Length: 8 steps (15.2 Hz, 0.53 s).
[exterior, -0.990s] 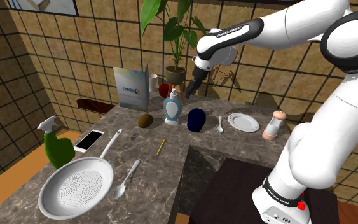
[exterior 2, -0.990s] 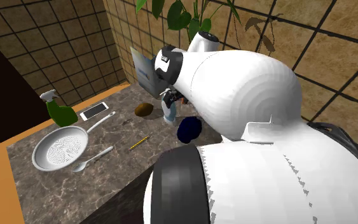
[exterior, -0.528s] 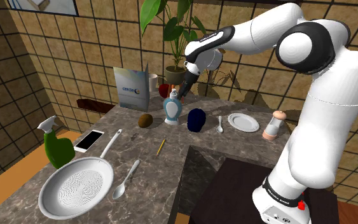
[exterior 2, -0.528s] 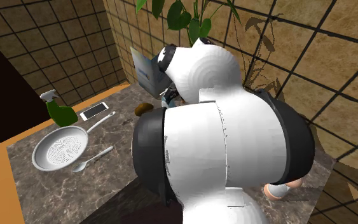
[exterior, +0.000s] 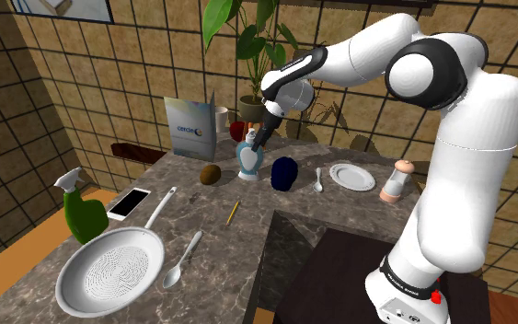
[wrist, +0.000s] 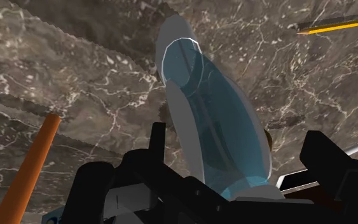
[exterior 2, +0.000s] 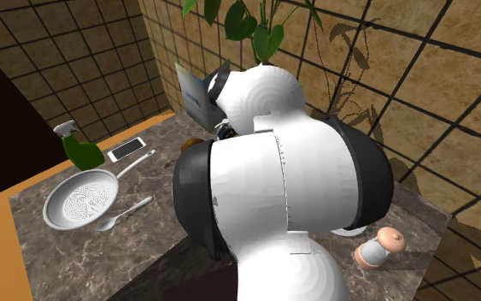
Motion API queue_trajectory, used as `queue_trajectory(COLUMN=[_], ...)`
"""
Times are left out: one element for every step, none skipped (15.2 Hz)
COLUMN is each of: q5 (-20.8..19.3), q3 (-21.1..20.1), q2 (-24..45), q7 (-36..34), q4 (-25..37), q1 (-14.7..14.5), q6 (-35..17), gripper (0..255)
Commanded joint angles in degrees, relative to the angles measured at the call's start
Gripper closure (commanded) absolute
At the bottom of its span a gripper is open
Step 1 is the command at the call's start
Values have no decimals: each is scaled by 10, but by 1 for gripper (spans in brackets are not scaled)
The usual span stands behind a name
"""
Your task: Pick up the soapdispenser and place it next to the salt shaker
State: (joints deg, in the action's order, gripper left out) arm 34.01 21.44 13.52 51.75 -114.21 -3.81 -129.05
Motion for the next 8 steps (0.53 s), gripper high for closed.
queue_trajectory(q5=[2,2,2,2,2,2,2,2], q3=[-1,-1,-1,-1,-1,-1,-1,-1], q2=[2,2,2,2,2,2,2,2], q7=[2,2,2,2,2,2,2,2], q4=[-1,-1,-1,-1,-1,-1,-1,-1], q1=[0,0,0,0,0,0,0,0], q6=[-3,-3,-3,-3,-3,-3,-3,-3], gripper=[0,0,0,0,0,0,255,255])
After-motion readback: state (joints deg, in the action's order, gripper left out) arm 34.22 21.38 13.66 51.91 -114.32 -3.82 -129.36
